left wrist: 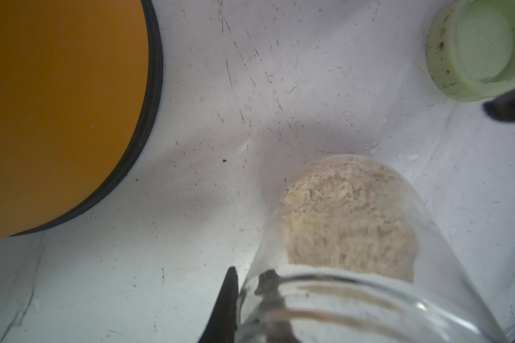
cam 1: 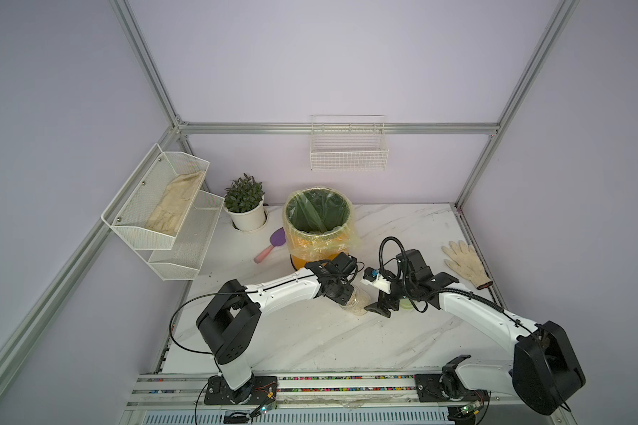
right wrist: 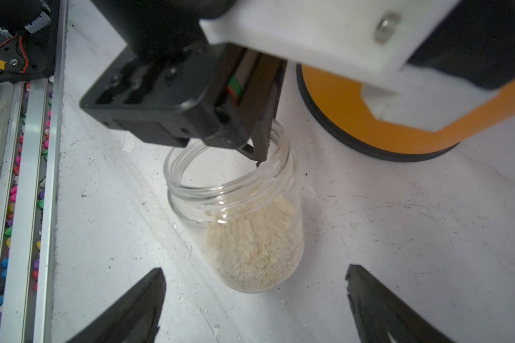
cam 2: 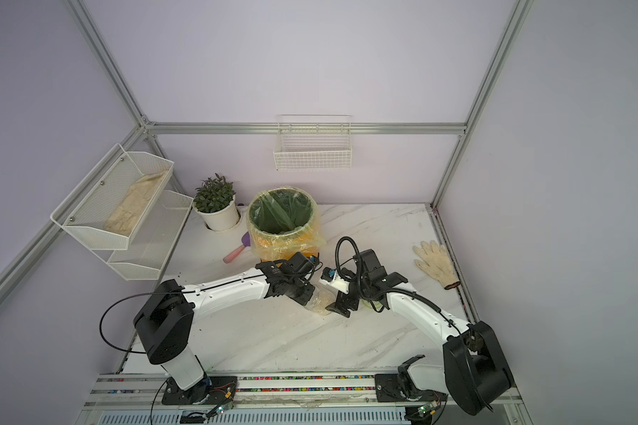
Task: Empty expired oatmeal from jars
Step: Pick up the jar from the center of the board.
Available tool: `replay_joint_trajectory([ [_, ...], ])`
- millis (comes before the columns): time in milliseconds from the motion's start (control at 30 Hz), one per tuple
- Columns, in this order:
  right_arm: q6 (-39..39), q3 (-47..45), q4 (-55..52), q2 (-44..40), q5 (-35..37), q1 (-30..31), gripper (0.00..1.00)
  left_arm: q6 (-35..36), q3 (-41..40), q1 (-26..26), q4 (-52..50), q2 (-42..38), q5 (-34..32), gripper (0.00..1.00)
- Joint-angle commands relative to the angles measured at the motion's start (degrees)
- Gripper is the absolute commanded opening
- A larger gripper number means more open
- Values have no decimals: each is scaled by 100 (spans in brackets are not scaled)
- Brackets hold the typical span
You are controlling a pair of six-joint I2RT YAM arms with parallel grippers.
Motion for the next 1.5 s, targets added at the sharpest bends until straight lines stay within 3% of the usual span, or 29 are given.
replay_joint_trajectory([
  [0,-473,33,433,49,-209,-17,97,33,124,47,644,-313,286,0],
  [167,-191,96,678,218,-410,-15,97,69,112,66,681,-446,448,0],
  [500,-333,89,611,133,-828,-9,97,6,-282,203,1389,-904,660,0],
  [1200,-320,141,873,403,-565,-2,97,-221,-548,348,1935,-1281,1003,0],
  [1367,-333,147,850,403,-559,-5,90,-258,-577,353,1945,-1300,1037,0],
  [1467,-345,257,694,493,-658,-9,80,-267,-555,360,1945,-1272,1046,0],
])
